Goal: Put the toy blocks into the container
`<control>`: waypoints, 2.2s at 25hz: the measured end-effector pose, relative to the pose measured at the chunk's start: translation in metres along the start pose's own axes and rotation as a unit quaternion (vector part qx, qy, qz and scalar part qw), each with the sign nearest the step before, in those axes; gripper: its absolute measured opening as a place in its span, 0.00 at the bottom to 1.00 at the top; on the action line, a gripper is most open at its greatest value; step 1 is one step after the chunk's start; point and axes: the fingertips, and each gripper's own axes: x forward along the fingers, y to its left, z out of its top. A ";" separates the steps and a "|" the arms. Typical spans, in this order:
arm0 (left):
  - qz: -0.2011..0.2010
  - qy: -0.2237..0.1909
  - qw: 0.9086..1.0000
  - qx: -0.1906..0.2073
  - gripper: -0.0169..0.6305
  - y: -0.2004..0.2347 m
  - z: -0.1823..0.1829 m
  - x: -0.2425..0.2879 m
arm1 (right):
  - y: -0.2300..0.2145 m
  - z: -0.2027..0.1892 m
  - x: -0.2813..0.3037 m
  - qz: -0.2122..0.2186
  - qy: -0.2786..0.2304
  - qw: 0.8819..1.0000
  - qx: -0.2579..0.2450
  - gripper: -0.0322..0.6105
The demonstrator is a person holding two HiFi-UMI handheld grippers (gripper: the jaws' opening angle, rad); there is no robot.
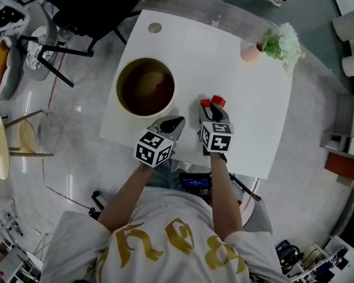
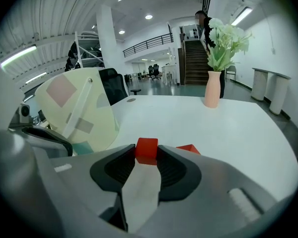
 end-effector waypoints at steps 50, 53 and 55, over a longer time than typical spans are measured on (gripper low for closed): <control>0.077 -0.154 0.985 0.033 0.03 -0.027 0.095 -0.097 | 0.082 0.086 -0.091 0.141 -0.114 0.983 -0.031 0.31; 0.091 -0.163 0.982 0.029 0.03 -0.019 0.100 -0.107 | 0.091 0.101 -0.094 0.150 -0.129 0.980 -0.036 0.31; 0.098 -0.171 0.980 0.025 0.03 -0.013 0.104 -0.114 | 0.101 0.111 -0.095 0.158 -0.137 0.977 -0.040 0.31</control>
